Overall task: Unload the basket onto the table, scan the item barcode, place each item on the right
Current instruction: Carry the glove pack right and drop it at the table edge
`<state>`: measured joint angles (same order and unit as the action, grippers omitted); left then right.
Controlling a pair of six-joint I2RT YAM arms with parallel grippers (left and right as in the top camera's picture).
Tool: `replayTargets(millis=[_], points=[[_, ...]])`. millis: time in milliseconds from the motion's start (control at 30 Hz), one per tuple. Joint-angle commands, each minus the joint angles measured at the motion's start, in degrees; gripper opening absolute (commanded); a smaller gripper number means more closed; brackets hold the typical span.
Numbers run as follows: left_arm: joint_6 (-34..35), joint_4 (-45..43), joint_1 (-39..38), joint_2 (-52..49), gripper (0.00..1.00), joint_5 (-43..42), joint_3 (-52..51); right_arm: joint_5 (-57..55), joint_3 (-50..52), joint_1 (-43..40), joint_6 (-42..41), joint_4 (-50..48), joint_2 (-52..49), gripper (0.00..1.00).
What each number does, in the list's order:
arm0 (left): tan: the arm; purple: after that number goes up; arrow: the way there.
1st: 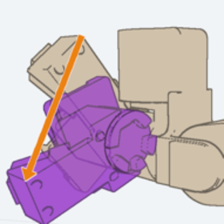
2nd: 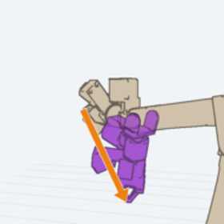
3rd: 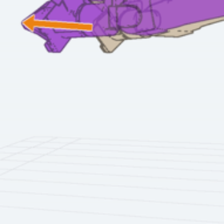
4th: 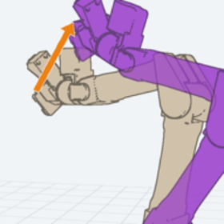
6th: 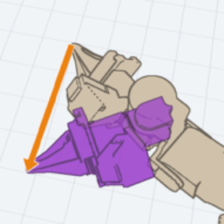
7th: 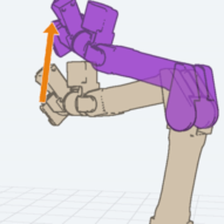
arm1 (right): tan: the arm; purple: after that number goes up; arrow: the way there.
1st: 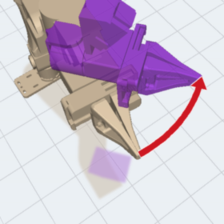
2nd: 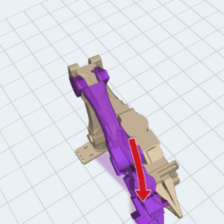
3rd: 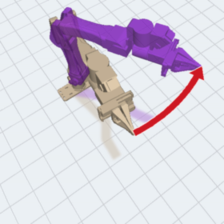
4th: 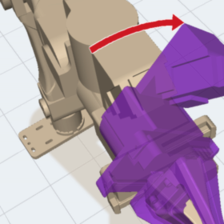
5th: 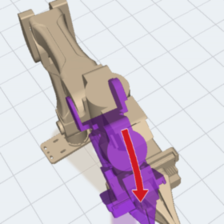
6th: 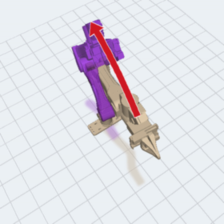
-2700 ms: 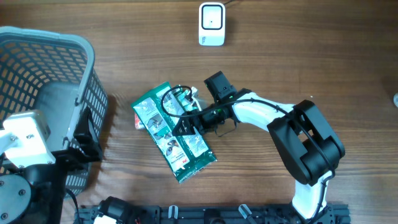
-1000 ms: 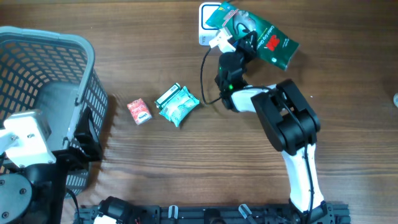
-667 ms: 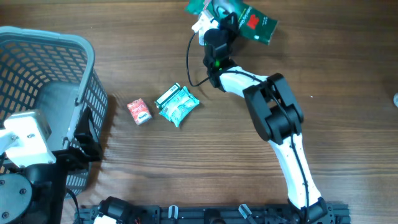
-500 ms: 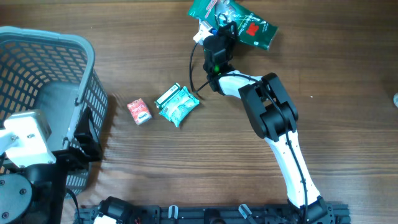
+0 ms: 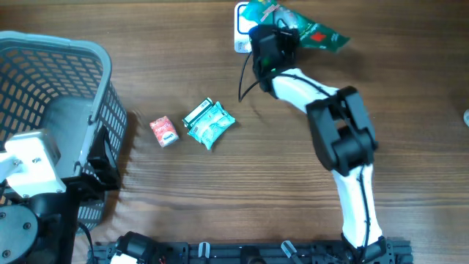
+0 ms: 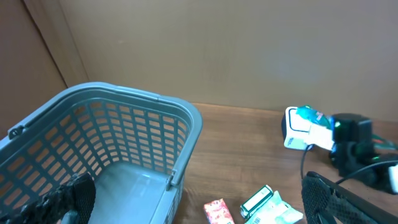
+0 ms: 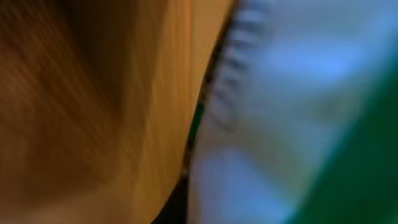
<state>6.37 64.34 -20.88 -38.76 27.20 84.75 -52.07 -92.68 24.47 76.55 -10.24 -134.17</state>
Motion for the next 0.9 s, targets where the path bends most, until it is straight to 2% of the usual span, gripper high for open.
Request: replayTargets(millis=[0,67,200,233,300,333,367,500,567,733,767,800,833,867], points=[[0.5,-0.2,0.2,0.1,1.0,0.3,0.2,4.2,0.5,-0.4,-10.3,3.5,13.7,0.04],[0.5,-0.2,0.2,0.1,1.0,0.3,0.2,7.6,0.5,-2.1,-16.6,10.4,21.6,0.04],[0.5,-0.2,0.2,0.1,1.0,0.3,0.2,19.0,0.5,-13.3,-46.2,33.0,32.1,0.04],[0.5,-0.2,0.2,0.1,1.0,0.3,0.2,28.7,0.5,-18.3,-54.2,40.5,32.9,0.04],[0.5,-0.2,0.2,0.1,1.0,0.3,0.2,52.3,0.6,-29.4,-63.5,49.9,31.9,0.04],[0.5,-0.2,0.2,0.1,1.0,0.3,0.2,60.1,0.6,-34.9,-67.0,51.6,30.2,0.04],[0.5,-0.2,0.2,0.1,1.0,0.3,0.2,63.0,0.6,-40.1,-69.7,53.0,28.0,0.04],[0.5,-0.2,0.2,0.1,1.0,0.3,0.2,58.8,0.6,-51.9,-71.1,54.3,19.5,0.04],[0.5,-0.2,0.2,0.1,1.0,0.3,0.2,49.0,0.6,-55.8,-73.7,52.0,16.5,0.04],[0.5,-0.2,0.2,0.1,1.0,0.3,0.2,38.8,-2.1,-58.4,-77.0,45.8,16.7,0.04],[0.5,-0.2,0.2,0.1,1.0,0.3,0.2,36.1,-2.8,-58.4,-77.0,44.6,16.7,0.26],[0.5,-0.2,0.2,0.1,1.0,0.3,0.2,35.3,-3.3,-58.3,-77.0,44.3,16.7,0.61],[0.5,-0.2,0.2,0.1,1.0,0.3,0.2,35.4,-3.9,-58.3,-77.0,44.3,16.7,0.88],[0.5,-0.2,0.2,0.1,1.0,0.3,0.2,35.5,-4.9,-58.2,-78.4,44.6,16.9,1.0]])
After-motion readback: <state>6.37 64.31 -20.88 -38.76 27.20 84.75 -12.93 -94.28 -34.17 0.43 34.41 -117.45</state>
